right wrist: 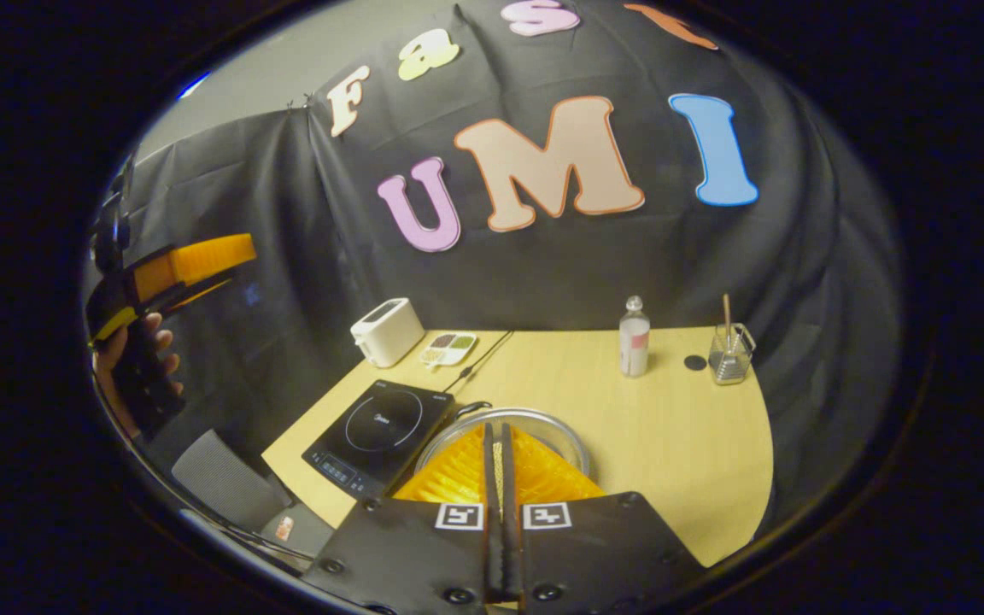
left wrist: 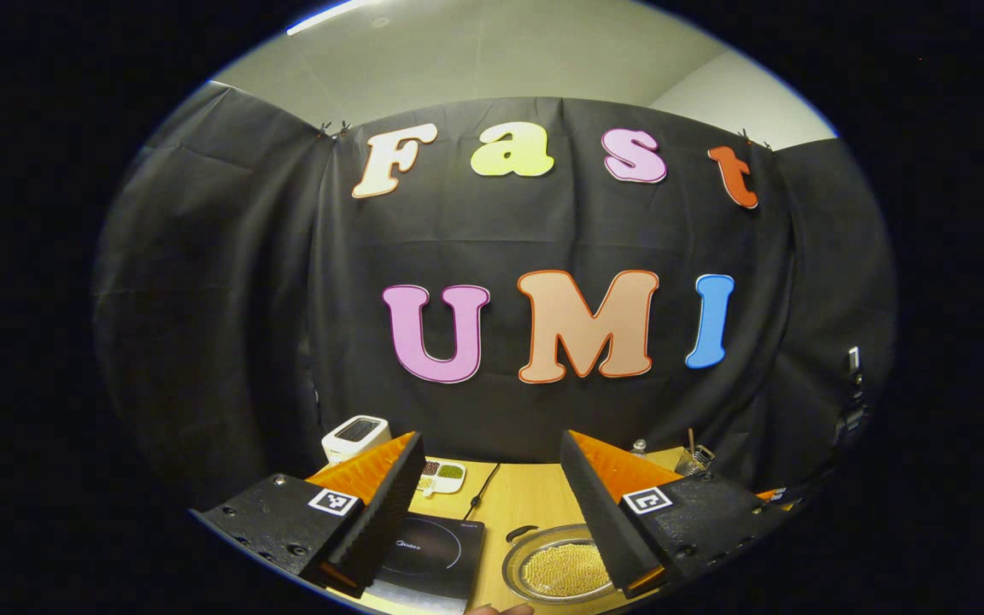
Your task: First push the handle of the pot to place it horizontally, then grasp the pot with both hands and set it on the induction cooktop.
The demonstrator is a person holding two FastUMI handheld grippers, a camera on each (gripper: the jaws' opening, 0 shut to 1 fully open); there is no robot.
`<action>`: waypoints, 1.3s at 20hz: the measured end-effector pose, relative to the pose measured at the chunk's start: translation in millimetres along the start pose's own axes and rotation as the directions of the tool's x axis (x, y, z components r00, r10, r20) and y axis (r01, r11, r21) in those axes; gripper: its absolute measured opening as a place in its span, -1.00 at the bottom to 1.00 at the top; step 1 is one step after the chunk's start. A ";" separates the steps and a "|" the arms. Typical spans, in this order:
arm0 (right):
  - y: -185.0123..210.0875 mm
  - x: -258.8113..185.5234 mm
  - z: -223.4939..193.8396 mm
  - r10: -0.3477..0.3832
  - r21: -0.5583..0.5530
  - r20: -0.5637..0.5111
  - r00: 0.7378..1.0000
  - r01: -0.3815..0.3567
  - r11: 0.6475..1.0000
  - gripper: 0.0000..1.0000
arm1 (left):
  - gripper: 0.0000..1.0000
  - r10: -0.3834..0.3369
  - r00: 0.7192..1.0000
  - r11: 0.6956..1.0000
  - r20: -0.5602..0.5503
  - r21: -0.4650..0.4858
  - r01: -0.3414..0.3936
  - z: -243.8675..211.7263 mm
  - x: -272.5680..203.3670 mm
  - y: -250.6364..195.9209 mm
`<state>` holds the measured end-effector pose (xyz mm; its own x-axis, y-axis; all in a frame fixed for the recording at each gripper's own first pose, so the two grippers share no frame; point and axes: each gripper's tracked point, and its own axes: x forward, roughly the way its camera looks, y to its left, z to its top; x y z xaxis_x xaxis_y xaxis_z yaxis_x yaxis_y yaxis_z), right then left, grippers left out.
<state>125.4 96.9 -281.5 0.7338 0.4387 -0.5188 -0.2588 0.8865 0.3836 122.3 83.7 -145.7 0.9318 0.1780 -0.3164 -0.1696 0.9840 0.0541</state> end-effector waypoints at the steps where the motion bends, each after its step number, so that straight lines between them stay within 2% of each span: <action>1: 1.7 6.6 -8.8 0.008 0.009 -0.023 1.000 -0.008 1.000 -1.00 | 0.92 0.004 1.000 1.000 -0.012 -0.001 -0.004 -5.8 4.0 4.5; 2: 4.8 12.0 -22.4 0.023 0.019 -0.059 0.998 -0.022 1.000 -0.94 | 0.90 0.004 1.000 1.000 -0.016 -0.009 -0.004 -9.2 6.9 8.1; 5: 10.4 27.2 -61.2 0.023 0.047 -0.160 0.987 -0.015 0.999 -1.00 | 0.94 -0.019 0.999 0.999 -0.037 -0.036 0.018 -28.0 20.4 17.9; 7: 18.0 34.9 -82.4 0.024 0.071 -0.210 0.977 -0.009 0.997 -0.94 | 0.94 -0.033 0.998 0.998 -0.055 -0.049 0.030 -37.8 31.5 27.0; 10: 22.4 48.8 -112.2 0.006 0.048 -0.294 0.956 0.009 0.999 -1.00 | 0.92 -0.074 0.996 0.996 -0.058 -0.057 0.070 -47.2 51.2 36.8; 12: 23.4 56.3 -136.1 -0.015 0.027 -0.367 0.930 0.027 0.999 -0.94 | 0.94 -0.109 0.992 0.993 -0.071 -0.055 0.105 -57.8 64.0 42.0; 14: 26.8 63.3 -156.4 -0.036 0.021 -0.426 0.904 0.049 0.999 -1.00 | 0.94 -0.145 0.986 0.988 -0.077 -0.066 0.140 -65.9 75.7 48.5; 15: 28.1 65.4 -165.7 -0.044 0.019 -0.454 0.890 0.059 0.998 -0.94 | 0.94 -0.161 0.984 0.985 -0.082 -0.073 0.155 -72.4 82.8 51.0; 20: 30.5 64.7 -207.9 -0.094 -0.032 -0.572 0.815 0.092 0.995 -0.94 | 0.95 -0.222 0.968 0.970 -0.117 -0.128 0.207 -101.0 107.1 66.7; 23: 36.9 60.0 -228.0 -0.097 -0.049 -0.640 0.763 0.085 0.995 -0.94 | 0.90 -0.253 0.957 0.962 -0.139 -0.144 0.233 -113.5 116.9 71.9; 25: 31.0 57.1 -243.9 -0.122 -0.086 -0.689 0.714 0.086 0.993 -1.00 | 0.90 -0.264 0.953 0.958 -0.146 -0.156 0.242 -117.3 120.3 77.2; 26: 28.2 56.7 -249.9 -0.137 -0.103 -0.703 0.698 0.090 0.991 -0.94 | 0.91 -0.265 0.952 0.957 -0.150 -0.158 0.242 -119.5 122.0 79.5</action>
<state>2.7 183.6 -491.0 0.1055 0.2886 -0.9516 -0.2547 0.9329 0.2547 184.2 183.2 -293.2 0.8844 -0.0922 -0.4575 0.0126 0.9847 -0.1741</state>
